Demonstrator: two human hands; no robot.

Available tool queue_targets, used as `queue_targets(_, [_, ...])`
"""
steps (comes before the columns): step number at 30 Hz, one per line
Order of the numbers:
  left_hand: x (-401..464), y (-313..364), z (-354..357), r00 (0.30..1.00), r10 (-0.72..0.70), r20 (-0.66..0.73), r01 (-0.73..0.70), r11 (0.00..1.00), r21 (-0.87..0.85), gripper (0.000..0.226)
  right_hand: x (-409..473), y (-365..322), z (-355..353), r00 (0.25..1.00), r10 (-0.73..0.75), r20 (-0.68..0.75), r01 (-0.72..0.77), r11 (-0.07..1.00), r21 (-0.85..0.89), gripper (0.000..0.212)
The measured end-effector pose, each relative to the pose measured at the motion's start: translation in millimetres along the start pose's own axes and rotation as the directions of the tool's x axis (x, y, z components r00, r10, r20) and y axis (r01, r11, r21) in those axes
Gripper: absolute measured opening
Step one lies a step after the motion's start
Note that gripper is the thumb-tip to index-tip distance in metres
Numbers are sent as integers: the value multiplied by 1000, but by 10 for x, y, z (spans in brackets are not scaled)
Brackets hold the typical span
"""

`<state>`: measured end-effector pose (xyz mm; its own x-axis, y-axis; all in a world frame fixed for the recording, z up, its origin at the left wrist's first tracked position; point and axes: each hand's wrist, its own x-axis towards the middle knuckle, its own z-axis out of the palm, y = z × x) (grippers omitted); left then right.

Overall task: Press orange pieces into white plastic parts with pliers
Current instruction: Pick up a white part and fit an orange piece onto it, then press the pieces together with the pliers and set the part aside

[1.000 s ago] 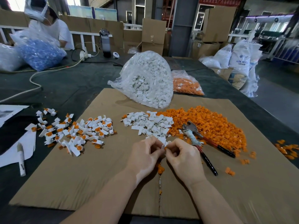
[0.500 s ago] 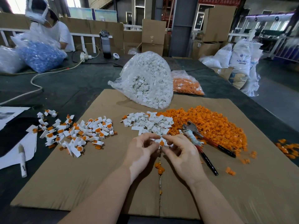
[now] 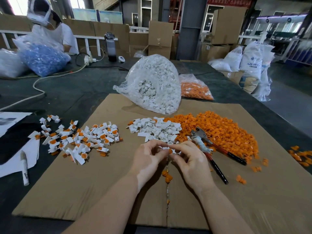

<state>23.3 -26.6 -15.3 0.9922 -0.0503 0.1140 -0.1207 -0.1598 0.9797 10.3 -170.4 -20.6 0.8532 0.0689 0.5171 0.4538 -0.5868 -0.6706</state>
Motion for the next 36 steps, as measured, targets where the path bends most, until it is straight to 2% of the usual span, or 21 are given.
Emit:
queue_targets(5, [16,6,11,1000,-2,-1,2,1000,-14,8,0,-25,3,1000,-5,-23,4,999,-50,24])
queue_targets(8, [38,17,19,999,-36,-24,34,997,-74,8,11,-13,-63,985,67,-156,-103,967,-235,28])
queue_targets(10, [55,21,21,998,-58,-36,54,994,-96,9,48,8,-163,947,201,-251,-296,851,-433,32])
queue_targets(11, [61,20,21,997,-65,-39,61,993,-100,9,71,24,-222,918,291,-270,-394,745,-538,35])
queue_targets(13, [70,15,17,996,-78,-42,72,989,-126,9,119,63,-337,853,461,-245,-486,528,-696,37])
queue_targets(14, [74,13,13,996,-86,-40,79,987,-143,8,145,81,-390,817,535,-216,-497,465,-733,37])
queue_targets(17, [87,30,17,993,-113,-44,102,976,-192,8,209,123,-487,741,657,-143,-503,401,-766,40])
queue_targets(20, [98,56,14,988,-145,-50,128,958,-255,11,232,121,-499,779,610,-148,-449,376,-810,42])
queue_targets(23, [106,85,12,979,-197,-44,170,924,-344,11,254,81,-516,819,558,-134,-413,411,-813,43])
queue_targets(28, [151,89,-3,961,-269,-57,214,861,-462,11,292,-124,-519,864,503,23,-362,654,-664,29])
queue_targets(32, [162,99,-16,958,-281,-52,208,811,-547,9,307,-317,-450,814,493,308,-348,837,-422,28])
queue_targets(36, [151,103,-27,958,-283,-49,210,807,-553,7,298,-455,-405,735,477,481,-385,879,-283,34])
